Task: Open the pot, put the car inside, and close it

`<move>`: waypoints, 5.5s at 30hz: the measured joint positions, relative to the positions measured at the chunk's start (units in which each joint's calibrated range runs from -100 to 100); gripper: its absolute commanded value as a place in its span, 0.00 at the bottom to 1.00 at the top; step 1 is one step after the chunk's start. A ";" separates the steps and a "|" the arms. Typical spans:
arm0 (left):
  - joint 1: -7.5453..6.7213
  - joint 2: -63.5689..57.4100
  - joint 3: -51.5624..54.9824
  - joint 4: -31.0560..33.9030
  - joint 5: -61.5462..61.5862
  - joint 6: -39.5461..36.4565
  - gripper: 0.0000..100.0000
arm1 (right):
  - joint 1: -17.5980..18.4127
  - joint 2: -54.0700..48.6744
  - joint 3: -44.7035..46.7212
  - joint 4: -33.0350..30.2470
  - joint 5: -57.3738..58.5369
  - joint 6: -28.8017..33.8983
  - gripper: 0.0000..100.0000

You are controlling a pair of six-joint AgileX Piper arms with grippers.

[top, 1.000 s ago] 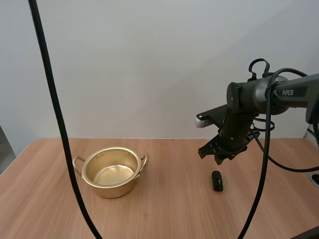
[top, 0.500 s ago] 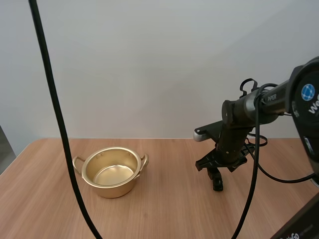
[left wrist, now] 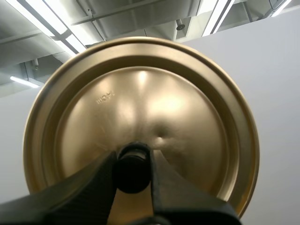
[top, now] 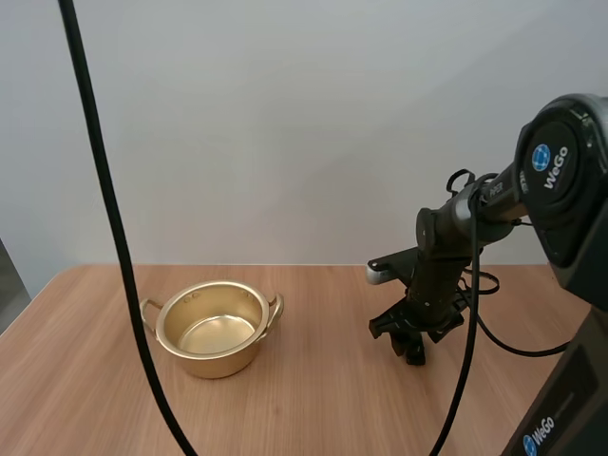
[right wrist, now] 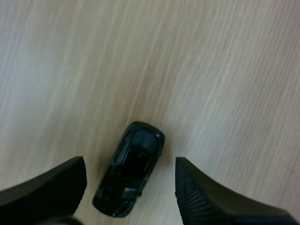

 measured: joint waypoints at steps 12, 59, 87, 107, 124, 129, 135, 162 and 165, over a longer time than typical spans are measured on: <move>0.00 0.41 0.00 1.13 -0.64 0.13 0.00 | 0.00 4.00 -0.12 0.14 -5.71 -1.20 0.85; 0.00 0.62 0.00 2.50 2.92 1.47 0.00 | 8.36 -25.47 -29.46 39.25 23.30 -27.92 0.00; 0.07 -0.88 -10.30 1.75 7.66 1.73 0.00 | 26.83 2.97 -29.46 34.16 4.10 -31.59 0.00; 2.20 -0.88 -15.61 -4.01 9.77 1.73 0.00 | 28.70 19.75 -29.46 18.77 -5.78 -28.27 0.00; 2.20 -0.88 -15.89 -4.01 11.19 1.73 0.00 | 28.70 19.78 -29.46 18.38 -6.60 -28.27 0.00; 2.20 -0.88 -15.89 -4.01 11.19 1.73 0.00 | 28.70 20.58 -29.46 18.38 -6.60 -28.27 0.00; 2.20 -0.88 -15.89 -4.01 11.19 1.73 0.00 | 28.70 21.72 -29.46 18.25 -7.18 -28.27 0.01; 2.20 -1.58 -15.89 -4.01 11.19 1.73 0.00 | 28.70 18.92 -29.46 18.25 -9.40 -26.89 0.91; 2.20 -1.58 -15.89 -4.01 11.19 1.73 0.00 | 28.70 16.05 -29.46 18.25 -9.40 -26.83 0.91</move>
